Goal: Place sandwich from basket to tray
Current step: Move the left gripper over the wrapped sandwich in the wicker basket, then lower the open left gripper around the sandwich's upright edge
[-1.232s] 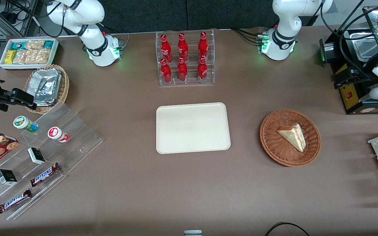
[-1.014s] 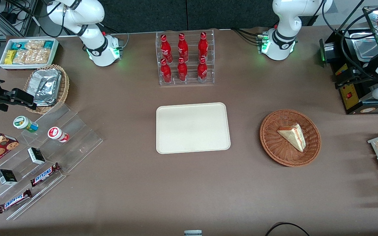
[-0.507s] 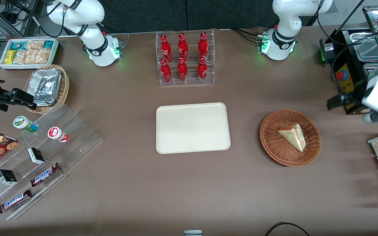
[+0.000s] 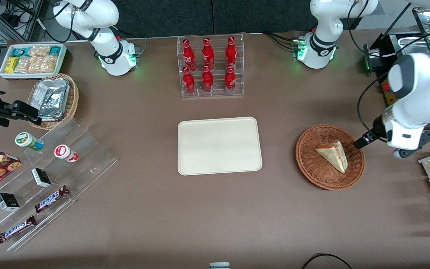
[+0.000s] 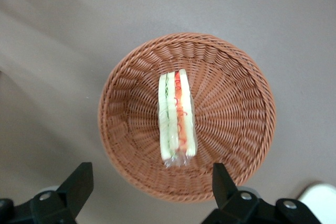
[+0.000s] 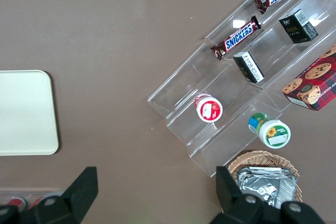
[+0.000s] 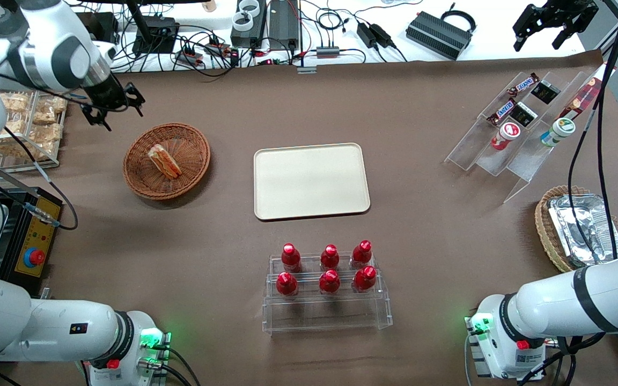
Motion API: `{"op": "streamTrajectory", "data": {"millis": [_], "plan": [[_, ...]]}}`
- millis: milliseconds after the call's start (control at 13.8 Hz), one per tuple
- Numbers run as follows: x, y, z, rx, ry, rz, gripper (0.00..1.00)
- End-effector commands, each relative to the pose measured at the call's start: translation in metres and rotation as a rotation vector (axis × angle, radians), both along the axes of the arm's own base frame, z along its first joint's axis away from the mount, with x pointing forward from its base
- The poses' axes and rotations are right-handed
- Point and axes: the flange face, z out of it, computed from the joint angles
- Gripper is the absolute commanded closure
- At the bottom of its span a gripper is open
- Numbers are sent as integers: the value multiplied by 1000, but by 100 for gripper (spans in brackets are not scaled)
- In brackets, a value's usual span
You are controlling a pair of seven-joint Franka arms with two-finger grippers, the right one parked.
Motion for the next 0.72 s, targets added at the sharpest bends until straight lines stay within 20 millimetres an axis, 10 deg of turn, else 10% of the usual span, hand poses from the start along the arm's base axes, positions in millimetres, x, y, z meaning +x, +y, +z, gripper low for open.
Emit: {"op": "streamTrajectory", "data": {"millis": [0,652], "plan": [[-22,-6,-35,8,-52,93,0],[-26,-32,-86,3,-74,159,0]]}}
